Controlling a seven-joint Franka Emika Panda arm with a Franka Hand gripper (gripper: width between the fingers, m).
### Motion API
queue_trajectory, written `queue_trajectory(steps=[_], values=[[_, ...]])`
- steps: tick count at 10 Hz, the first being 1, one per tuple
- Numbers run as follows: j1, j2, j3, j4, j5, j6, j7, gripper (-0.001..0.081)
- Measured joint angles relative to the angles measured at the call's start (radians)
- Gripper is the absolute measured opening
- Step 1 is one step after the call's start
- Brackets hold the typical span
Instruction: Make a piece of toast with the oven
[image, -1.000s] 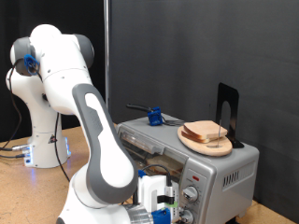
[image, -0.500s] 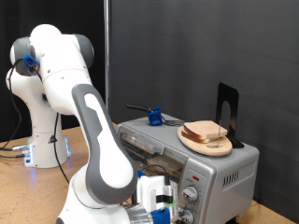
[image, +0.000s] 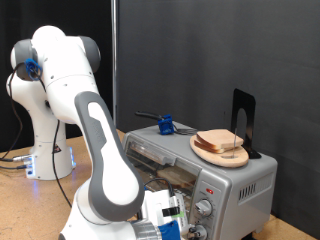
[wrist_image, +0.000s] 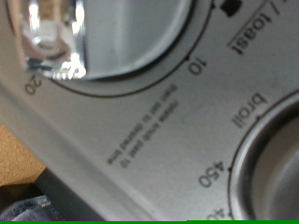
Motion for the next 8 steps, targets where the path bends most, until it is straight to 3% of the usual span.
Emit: queue_trajectory(steps=[6,7,8], values=[[-0.001,-0.001,0.0,-0.004,0.043,0.025,0.015,0.0117],[-0.003,-0.002,0.0,-0.002,0.046,0.028,0.022,0.0297],[-0.005,-0.002,0.0,-0.002,0.046,0.028,0.025,0.0297]])
